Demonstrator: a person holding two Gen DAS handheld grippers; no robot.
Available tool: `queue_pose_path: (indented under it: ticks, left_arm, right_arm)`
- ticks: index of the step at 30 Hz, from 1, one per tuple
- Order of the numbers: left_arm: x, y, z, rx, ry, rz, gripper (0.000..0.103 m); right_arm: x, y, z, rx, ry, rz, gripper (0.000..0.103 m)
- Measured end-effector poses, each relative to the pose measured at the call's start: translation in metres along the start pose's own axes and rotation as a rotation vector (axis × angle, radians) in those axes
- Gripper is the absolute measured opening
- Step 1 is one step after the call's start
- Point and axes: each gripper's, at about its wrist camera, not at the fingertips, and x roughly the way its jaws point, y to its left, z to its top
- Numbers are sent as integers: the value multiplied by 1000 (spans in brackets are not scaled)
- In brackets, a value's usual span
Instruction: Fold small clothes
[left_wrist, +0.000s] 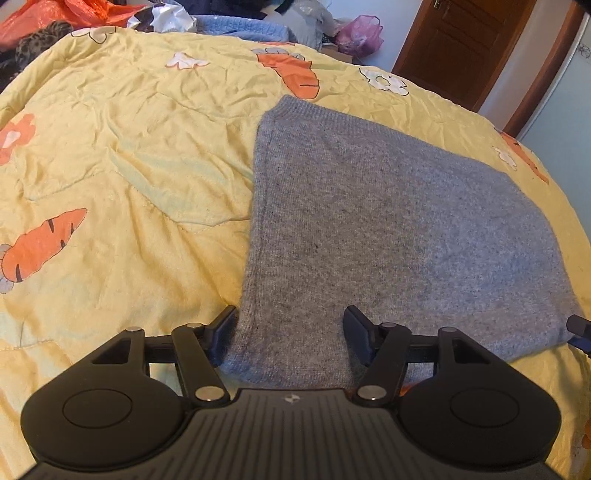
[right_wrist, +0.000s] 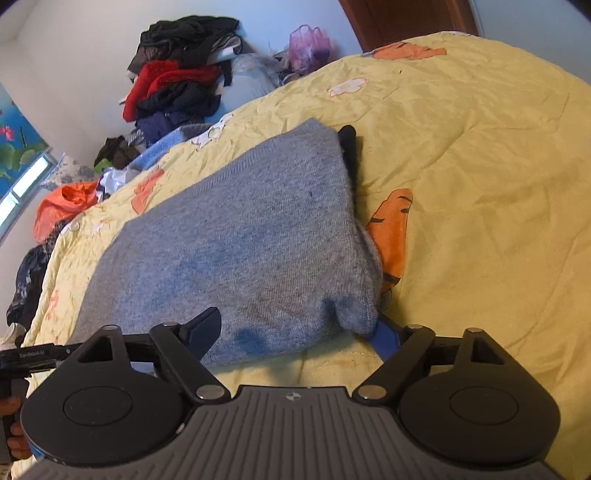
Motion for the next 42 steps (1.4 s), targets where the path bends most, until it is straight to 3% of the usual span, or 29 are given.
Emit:
queue_pose_path:
  ticks: [3,11,15,16,17,19,20,24,30,42]
  left_arm:
    - [0,-2,0,11,-4,10,55]
    - [1,-4,-1,29,-12,25,53]
    - [0,-5,-3,40,-17,29,40]
    - [-1,-5,-3,44,-19,24,26]
    - [-1,-4,-3,40,-16,11,22]
    - [-1,0,-3,25,-11,-26,12]
    - [0,4,-2,9,-8,-46,11]
    - [3,26,2,-92,19,-151,8]
    - [-2,50,5,-207,40,-271,7]
    - [-16,67,6,-253,19,-354,7]
  right_arm:
    - [-1,-1,-1,-1,-4,-4,71]
    - [-1,-2,-3,1,-14,5,71]
    - [-1,0,-4,-6,-19,6,70]
    - [0,0,-5,-8,-18,8,61]
    - [1,-1,-5,-1,-13,13,54]
    - [6,-4,-6,23,10,11,16]
    - [7,-6,-7,41,14,18,13]
    - [7,-15,-10,143,8,57,13]
    - [2,-17,-10,175,0,78,13]
    - [-19,-11,-2,156,-38,121,13]
